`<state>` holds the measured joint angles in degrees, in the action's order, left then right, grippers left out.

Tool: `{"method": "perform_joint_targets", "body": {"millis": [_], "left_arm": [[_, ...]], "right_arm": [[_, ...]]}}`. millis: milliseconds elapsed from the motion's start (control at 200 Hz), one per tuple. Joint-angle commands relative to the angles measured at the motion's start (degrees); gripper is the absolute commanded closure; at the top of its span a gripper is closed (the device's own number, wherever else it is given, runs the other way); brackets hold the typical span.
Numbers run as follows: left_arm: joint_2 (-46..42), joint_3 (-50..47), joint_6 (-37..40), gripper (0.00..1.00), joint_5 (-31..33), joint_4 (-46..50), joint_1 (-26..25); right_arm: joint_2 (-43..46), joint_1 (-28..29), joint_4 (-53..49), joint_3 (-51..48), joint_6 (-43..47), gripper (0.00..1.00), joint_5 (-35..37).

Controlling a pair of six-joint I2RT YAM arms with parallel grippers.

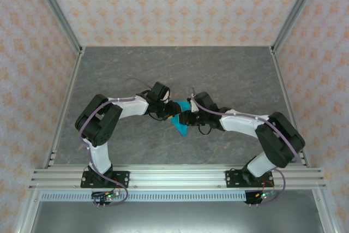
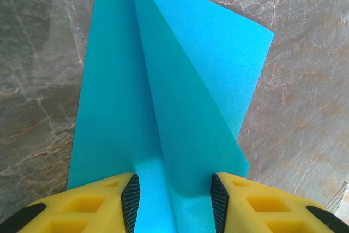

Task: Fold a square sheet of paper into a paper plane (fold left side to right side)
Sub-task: Fourth fold the wing at the center of the table.

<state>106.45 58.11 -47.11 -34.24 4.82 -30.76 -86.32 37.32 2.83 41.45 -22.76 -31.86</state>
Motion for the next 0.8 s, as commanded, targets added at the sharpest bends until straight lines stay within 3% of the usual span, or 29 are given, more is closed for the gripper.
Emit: {"method": "perform_joint_targets", "body": {"millis": [0, 295, 791], "left_arm": [[1.12, 1.05, -0.23, 0.57, 0.87, 0.29, -0.31], [0.85, 0.87, -0.17, 0.57, 0.84, 0.38, -0.30], [0.84, 1.13, -0.17, 0.57, 0.67, 0.50, -0.26]], "right_arm": [[2.06, -3.25, 2.42, -1.48, -1.65, 0.67, -4.17], [-3.32, -6.75, 5.94, -0.37, -5.18, 0.69, -6.55], [-11.08, -6.80, 9.72, 2.10, -8.52, 0.72, -10.33]]}}
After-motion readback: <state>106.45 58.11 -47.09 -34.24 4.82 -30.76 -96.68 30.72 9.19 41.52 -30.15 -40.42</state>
